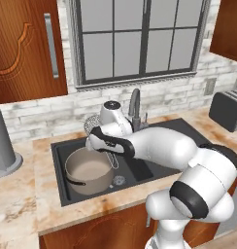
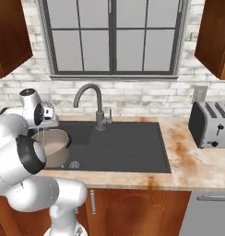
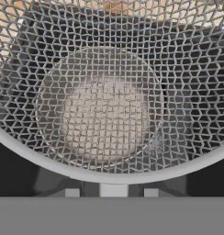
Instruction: Pick the pot and strainer and place them in the sink. Then turn on the water.
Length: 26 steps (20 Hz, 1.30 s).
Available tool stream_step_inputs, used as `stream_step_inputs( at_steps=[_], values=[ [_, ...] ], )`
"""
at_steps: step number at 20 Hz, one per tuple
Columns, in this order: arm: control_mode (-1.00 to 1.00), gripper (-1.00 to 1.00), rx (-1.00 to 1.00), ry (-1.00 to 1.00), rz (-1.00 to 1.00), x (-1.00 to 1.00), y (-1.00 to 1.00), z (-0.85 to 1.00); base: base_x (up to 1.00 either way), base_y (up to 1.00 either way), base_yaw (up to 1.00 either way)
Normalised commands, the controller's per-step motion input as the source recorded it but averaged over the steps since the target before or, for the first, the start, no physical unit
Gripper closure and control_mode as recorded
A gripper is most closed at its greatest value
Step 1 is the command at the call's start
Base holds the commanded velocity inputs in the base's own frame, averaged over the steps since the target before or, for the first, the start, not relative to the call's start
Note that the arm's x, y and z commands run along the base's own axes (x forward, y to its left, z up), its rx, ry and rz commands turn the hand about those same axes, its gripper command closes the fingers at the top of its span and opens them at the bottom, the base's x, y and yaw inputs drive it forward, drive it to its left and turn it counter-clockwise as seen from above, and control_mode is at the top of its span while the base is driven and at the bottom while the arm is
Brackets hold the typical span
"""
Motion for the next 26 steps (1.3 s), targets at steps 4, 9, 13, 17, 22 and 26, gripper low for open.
stream_step_inputs(
  at_steps=[4, 9, 13, 17, 22, 26],
  values=[
    [-1.00, 1.00, 0.00, 0.04, 0.00, 0.04, 0.03, -0.16, 0.00, 0.00, 0.00],
    [-1.00, 1.00, -0.02, 0.02, 0.00, 0.02, 0.06, -0.18, 0.00, 0.00, 0.00],
    [-1.00, 1.00, -0.02, 0.02, 0.00, 0.03, 0.10, -0.23, 0.00, 0.00, 0.00],
    [-1.00, 1.00, -0.02, 0.03, 0.00, 0.05, 0.11, -0.25, 0.00, 0.00, 0.00],
    [-1.00, 1.00, -0.02, 0.03, 0.00, 0.04, 0.11, -0.23, 0.00, 0.00, 0.00],
    [-1.00, 1.00, -0.01, 0.03, 0.00, 0.00, 0.05, -0.24, 0.00, 0.00, 0.00]
  ],
)
